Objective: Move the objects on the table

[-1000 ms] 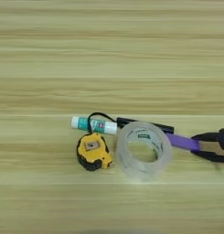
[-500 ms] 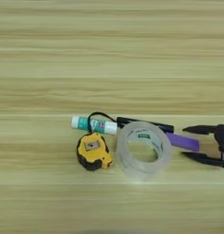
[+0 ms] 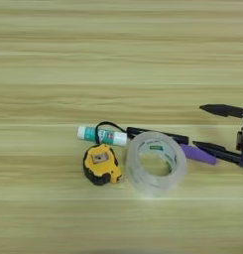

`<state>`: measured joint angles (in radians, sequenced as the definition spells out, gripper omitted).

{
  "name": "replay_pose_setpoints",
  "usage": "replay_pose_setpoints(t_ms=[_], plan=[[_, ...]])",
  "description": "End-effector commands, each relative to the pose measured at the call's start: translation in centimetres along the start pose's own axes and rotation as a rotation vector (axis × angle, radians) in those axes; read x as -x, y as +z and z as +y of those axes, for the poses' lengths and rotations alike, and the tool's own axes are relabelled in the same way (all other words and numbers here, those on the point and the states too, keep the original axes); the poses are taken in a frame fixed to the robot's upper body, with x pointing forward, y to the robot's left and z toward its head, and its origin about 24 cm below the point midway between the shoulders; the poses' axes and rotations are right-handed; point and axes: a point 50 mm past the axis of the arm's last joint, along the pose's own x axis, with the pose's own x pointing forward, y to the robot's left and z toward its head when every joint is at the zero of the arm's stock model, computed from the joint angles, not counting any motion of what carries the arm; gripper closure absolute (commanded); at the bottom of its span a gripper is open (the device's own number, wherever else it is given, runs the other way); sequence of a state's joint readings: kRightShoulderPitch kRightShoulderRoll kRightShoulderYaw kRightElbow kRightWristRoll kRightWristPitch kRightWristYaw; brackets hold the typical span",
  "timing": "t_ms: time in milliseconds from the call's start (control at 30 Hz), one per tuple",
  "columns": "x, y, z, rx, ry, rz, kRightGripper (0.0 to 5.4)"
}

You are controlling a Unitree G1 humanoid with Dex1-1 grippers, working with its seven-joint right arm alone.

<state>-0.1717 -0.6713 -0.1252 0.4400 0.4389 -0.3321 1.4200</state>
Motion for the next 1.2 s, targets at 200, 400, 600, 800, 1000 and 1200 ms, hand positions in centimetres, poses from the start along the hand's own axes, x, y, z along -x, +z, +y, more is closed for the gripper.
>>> replay_pose_setpoints(t_ms=[200, 400, 600, 800, 1000, 1200], plan=[[-2.1, 2.9, -2.8, 0.137, -0.15, 0.026, 0.05], [-2.3, 2.6, -3.8, 0.127, -0.24, 0.117, 0.05], [-2.3, 2.1, -3.8, 0.092, -0.198, 0.182, 0.05], [-2.6, 1.7, -3.3, 0.059, -0.107, 0.234, 0.05], [-2.8, 0.8, -3.5, 0.059, -0.098, 0.297, 0.05], [-3.4, -0.1, -3.7, 0.068, -0.125, 0.33, 0.05]])
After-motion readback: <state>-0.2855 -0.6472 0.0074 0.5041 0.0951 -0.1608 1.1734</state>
